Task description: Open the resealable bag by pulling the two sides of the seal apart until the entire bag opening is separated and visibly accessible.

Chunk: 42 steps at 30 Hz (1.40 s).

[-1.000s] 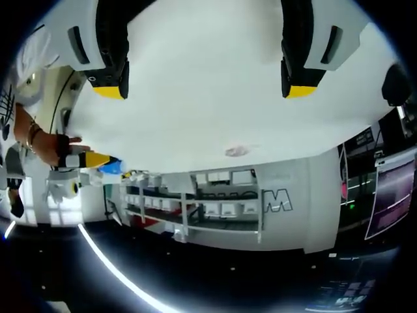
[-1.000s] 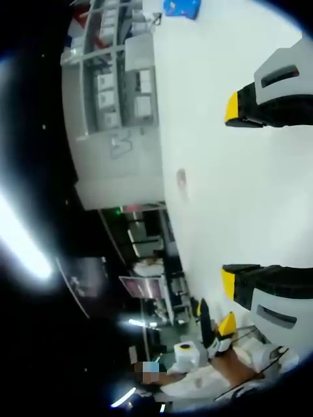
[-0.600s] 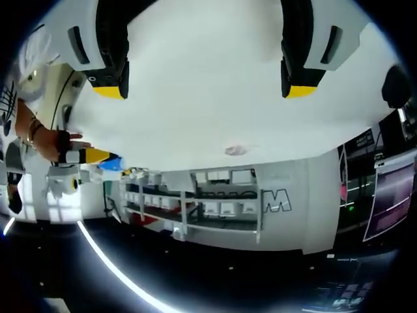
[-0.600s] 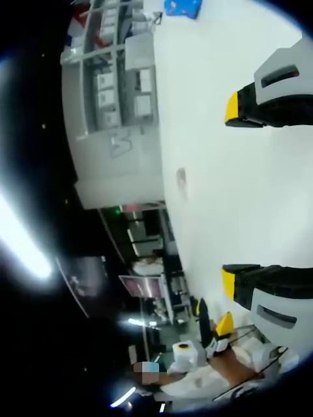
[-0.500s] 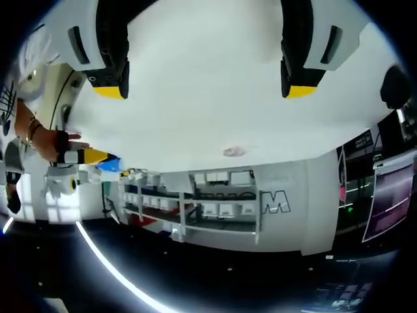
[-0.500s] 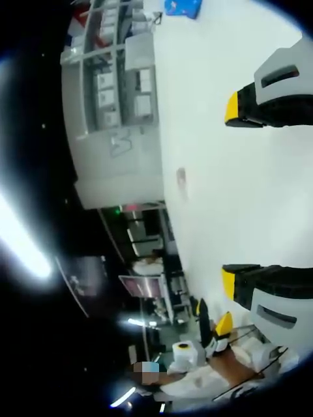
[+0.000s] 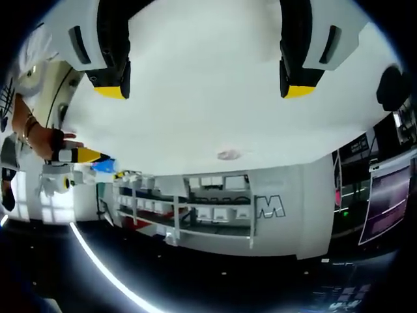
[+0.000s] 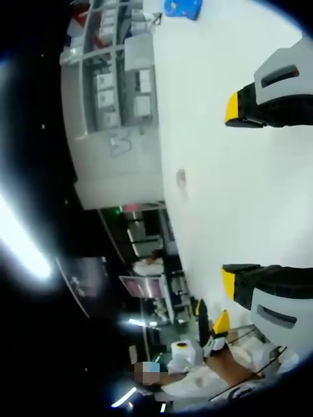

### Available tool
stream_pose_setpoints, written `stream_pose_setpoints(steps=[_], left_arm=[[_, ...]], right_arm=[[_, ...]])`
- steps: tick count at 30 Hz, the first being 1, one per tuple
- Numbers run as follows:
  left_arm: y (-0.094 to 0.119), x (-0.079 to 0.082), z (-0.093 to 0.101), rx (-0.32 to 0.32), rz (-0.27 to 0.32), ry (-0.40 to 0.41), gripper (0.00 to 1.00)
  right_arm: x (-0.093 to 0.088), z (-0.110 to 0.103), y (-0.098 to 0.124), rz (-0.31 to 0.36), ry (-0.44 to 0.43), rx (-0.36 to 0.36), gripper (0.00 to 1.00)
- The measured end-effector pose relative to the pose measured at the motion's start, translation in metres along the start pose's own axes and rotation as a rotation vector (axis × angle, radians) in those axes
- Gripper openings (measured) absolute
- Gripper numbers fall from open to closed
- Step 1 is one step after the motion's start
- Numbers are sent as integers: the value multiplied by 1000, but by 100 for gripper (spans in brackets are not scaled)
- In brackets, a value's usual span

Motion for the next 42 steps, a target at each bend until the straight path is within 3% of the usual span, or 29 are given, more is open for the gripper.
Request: stream_pose_setpoints(steps=[42], left_arm=[[-1,-6,3,-8,-25,-9,93]], right_arm=[[-4,-4,-1,-13,-16,23,86]])
Point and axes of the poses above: the point that each gripper's makers call its tool centre point, and the gripper's own axes: y roughly backward along the fingers, z roughly to its right, x roughly out of its top, the point moved 6 cm from there along y, roughly backward along the fingers, and after that the axes turned 11 degrees about x, right-handed, at the moved point
